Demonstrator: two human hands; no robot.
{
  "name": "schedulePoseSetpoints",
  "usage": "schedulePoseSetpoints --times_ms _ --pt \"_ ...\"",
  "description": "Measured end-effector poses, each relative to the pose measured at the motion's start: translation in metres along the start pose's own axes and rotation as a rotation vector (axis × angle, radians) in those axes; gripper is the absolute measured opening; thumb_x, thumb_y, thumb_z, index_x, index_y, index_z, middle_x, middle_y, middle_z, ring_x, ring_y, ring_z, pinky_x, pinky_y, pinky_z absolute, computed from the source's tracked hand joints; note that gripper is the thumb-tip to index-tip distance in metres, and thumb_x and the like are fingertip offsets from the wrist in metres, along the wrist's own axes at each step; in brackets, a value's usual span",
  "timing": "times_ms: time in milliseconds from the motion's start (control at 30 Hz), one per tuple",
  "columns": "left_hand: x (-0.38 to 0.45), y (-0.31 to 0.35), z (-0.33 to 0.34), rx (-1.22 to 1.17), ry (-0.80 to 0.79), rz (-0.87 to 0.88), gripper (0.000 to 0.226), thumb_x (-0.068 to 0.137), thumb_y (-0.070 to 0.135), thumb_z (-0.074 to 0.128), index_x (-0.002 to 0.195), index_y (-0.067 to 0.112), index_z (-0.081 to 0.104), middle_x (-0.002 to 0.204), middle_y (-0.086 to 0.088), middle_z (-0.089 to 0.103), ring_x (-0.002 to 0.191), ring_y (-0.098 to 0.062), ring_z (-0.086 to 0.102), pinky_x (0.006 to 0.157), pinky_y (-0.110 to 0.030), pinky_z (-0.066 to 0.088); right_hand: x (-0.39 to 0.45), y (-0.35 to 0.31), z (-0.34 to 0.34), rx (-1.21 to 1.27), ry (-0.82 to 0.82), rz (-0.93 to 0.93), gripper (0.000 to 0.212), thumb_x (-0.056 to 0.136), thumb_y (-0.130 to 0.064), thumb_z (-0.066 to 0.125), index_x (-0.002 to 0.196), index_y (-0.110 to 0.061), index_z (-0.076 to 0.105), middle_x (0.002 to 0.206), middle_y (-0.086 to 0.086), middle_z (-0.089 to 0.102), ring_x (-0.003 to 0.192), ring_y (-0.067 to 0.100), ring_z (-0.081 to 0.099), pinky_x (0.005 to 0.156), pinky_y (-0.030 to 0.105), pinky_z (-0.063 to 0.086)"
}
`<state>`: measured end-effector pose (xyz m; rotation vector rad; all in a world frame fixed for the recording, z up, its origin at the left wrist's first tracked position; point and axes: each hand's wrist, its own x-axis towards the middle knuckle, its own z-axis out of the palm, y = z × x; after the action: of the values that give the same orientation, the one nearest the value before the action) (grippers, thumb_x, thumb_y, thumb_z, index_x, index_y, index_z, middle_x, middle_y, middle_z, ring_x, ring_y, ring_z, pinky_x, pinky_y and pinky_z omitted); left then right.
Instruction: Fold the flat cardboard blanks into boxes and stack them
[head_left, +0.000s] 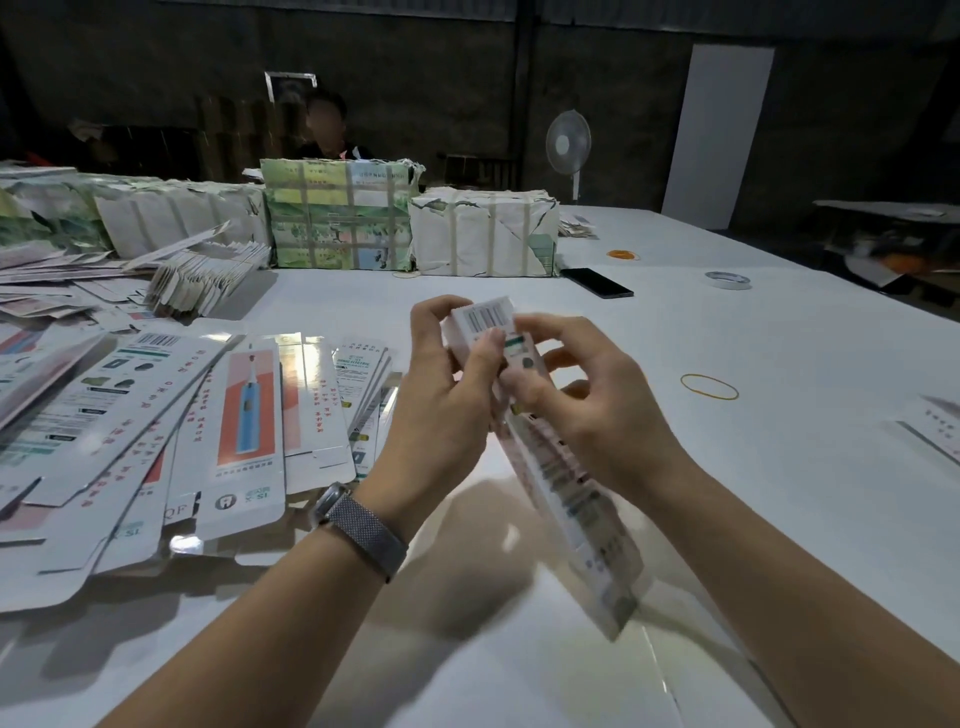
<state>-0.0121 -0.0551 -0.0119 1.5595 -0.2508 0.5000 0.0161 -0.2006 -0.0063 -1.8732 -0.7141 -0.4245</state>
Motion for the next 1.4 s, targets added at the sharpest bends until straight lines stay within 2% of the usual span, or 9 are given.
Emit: schedulePoseSetpoints --times_ms 167,333,567,700,833,900,1033,1167,1400 --pt "-0.002 0.003 0.004 -0.085 0.024 -0.037 0.030 0.087 0.057 0.049 0.110 0.047 0.034 0.089 -0.008 0.069 0.057 -0.015 0.062 0.040 -0.028 0.048 0.005 -0.009 -0.014 -0.251 -0.079 -0.018 0.072 0.077 -0.039 0.075 0.143 -0.023 0.052 0.124 -0.010 0.059 0.104 0.004 0.059 0.087 0.027 0.054" --pt "0.000 -0.002 0.000 0.174 -0.008 -0.011 0.009 0.104 0.040 0.044 0.110 0.047 0.043 0.091 -0.002 0.062 0.063 -0.007 0.065 0.047 -0.027 0.048 -0.002 0.007 -0.058 -0.364 0.020 0.251 0.067 0.075 -0.041 0.082 0.137 -0.032 0.058 0.119 -0.018 0.061 0.091 -0.004 0.058 0.077 0.010 0.044" --pt "-0.003 -0.010 0.002 0.483 -0.113 0.075 0.009 0.098 0.037 0.050 0.095 0.045 0.053 0.083 0.011 0.066 0.071 -0.003 0.066 0.054 -0.026 0.046 -0.046 0.059 -0.190 -0.892 0.082 0.618 0.066 0.079 -0.046 0.077 0.139 -0.027 0.056 0.135 -0.002 0.058 0.116 0.016 0.056 0.091 0.031 0.044" --pt "-0.008 -0.006 0.010 0.562 -0.179 0.078 0.014 0.097 0.030 0.053 0.091 0.043 0.055 0.080 0.010 0.066 0.066 -0.010 0.065 0.058 -0.028 0.047 -0.070 0.076 -0.255 -1.186 0.037 0.798 0.039 0.080 -0.039 0.069 0.116 -0.024 0.068 0.124 0.002 0.056 0.113 0.026 0.053 0.083 0.038 0.050" --pt "-0.009 -0.008 0.006 0.607 -0.188 0.068 0.017 0.096 0.026 0.055 0.087 0.041 0.057 0.075 0.011 0.067 0.065 -0.009 0.065 0.060 -0.030 0.050 -0.075 0.090 -0.255 -1.384 -0.003 0.712 0.041 0.087 -0.038 0.061 0.127 -0.031 0.061 0.133 -0.006 0.047 0.122 0.022 0.040 0.087 0.035 0.043" --pt "-0.009 -0.009 0.006 0.613 -0.195 0.052 0.018 0.095 0.025 0.055 0.085 0.040 0.058 0.072 0.012 0.067 0.067 -0.008 0.064 0.061 -0.031 0.050 -0.067 0.086 -0.230 -1.347 0.034 0.570 0.036 0.089 -0.040 0.061 0.124 -0.033 0.063 0.133 -0.008 0.048 0.123 0.019 0.039 0.092 0.034 0.042" --pt "-0.008 -0.012 0.008 0.608 -0.214 0.007 0.018 0.093 0.025 0.056 0.082 0.039 0.059 0.081 0.026 0.065 0.071 -0.005 0.063 0.059 -0.029 0.046 -0.034 0.060 -0.142 -0.957 0.029 0.407 0.025 0.088 -0.044 0.062 0.111 -0.034 0.066 0.125 -0.015 0.052 0.120 0.012 0.044 0.081 0.031 0.040" --pt "-0.008 -0.011 0.006 0.704 -0.236 0.020 0.018 0.094 0.024 0.056 0.081 0.036 0.056 0.069 0.011 0.065 0.065 -0.006 0.059 0.063 -0.033 0.048 0.000 0.031 -0.050 -0.643 -0.078 0.300 0.025 0.087 -0.045 0.060 0.109 -0.036 0.066 0.119 -0.014 0.058 0.109 0.011 0.054 0.090 0.034 0.044" --pt "0.001 -0.014 -0.008 0.947 -0.233 -0.071 0.027 0.091 0.019 0.049 0.114 0.029 0.059 0.088 0.014 0.060 0.092 -0.014 0.057 0.077 -0.036 0.050 0.002 0.027 0.027 -0.370 0.052 0.159 0.017 0.086 -0.014 0.059 0.093 -0.026 0.070 0.095 -0.012 0.066 0.095 0.012 0.058 0.085 0.038 0.049"
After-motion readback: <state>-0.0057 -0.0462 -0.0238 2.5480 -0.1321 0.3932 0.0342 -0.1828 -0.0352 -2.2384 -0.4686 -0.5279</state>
